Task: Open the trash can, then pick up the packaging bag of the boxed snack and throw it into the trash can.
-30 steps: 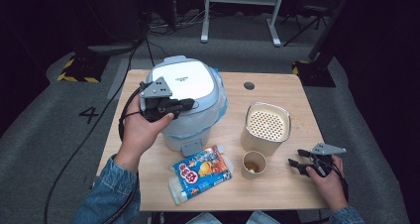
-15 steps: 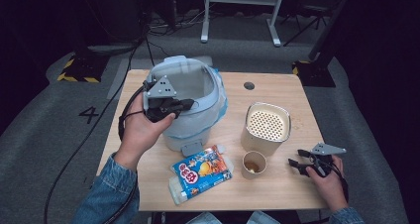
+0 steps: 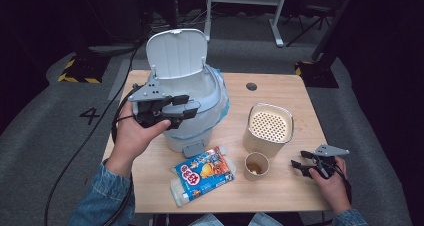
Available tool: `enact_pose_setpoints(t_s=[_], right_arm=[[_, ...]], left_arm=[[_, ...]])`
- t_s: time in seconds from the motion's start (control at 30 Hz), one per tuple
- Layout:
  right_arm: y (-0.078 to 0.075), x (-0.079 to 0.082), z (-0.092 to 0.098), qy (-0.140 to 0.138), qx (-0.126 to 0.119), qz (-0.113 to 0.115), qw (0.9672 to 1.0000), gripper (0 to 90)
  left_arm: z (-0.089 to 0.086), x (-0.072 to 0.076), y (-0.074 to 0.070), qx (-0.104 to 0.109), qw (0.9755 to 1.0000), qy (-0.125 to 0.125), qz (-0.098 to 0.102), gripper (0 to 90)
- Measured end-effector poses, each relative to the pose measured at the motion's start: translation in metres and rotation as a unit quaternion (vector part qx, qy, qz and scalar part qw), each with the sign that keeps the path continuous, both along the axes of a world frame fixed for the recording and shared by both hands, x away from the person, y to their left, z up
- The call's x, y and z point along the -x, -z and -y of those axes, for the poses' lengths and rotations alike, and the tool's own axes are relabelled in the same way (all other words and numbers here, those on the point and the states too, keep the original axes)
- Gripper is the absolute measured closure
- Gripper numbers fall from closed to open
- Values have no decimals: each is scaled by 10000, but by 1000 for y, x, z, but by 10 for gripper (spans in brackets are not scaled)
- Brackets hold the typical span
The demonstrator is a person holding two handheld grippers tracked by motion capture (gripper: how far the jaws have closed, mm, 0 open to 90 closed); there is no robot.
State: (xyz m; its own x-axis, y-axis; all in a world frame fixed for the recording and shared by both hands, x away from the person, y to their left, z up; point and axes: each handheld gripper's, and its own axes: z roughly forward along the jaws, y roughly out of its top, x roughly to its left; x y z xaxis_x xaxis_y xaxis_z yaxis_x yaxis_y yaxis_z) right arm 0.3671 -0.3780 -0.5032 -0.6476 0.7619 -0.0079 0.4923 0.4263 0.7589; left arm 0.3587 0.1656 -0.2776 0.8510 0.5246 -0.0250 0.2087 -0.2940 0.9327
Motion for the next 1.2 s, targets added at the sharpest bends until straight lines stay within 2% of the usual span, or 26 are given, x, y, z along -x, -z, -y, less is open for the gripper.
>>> enact_pose_setpoints(t_s=[0.03,0.07,0.1,0.17,0.37,0.47,0.5,0.57,0.63,0.7,0.73,0.77,0.83,0.93,1.1,1.2], right_arm=[[0,0,0,1,6,0,10000,374],[0,0,0,1,6,0,10000,374],[0,0,0,0,10,3,10000,374],[0,0,0,2,1,-2,10000,375],[0,0,0,0,1,0,10000,375],[0,0,0,2,9,7,10000,375],[0,0,0,2,9,7,10000,375],[0,1,-1,50,26,28,10000,375],[0,2,-1,61,38,41,10000,375],[0,1,-1,64,25,26,10000,375],[0,1,-1,63,0,2,10000,375],[0,1,-1,63,0,2,10000,375],[0,1,-1,62,0,3,10000,375],[0,1,-1,62,-6,-1,10000,375],[0,1,-1,63,-1,0,10000,375],[0,1,-1,59,-5,1,10000,375]], left_arm=[[0,7,1,-135,9998,-99,146,386],[0,7,1,-135,9998,-99,146,363],[0,11,3,-232,9995,-104,202,356],[-1,22,7,-272,9995,-59,146,335],[-2,36,17,-322,9994,-44,75,313],[-5,41,32,-584,9982,-107,-77,304],[-5,41,32,-584,9982,-107,-77,307],[-8,43,42,-647,9977,-161,-120,307],[-12,43,57,-526,9980,-237,-250,307],[-14,43,63,-488,9980,-257,-297,307],[-16,43,74,-489,9977,-287,-379,306],[-16,43,74,-489,9977,-287,-379,304],[-18,44,87,-526,9971,-301,-463,300],[-19,40,104,-633,9950,-349,-684,301],[-19,31,129,-630,9930,-372,-925,285],[-16,26,144,-651,9909,-468,-1082,229]])
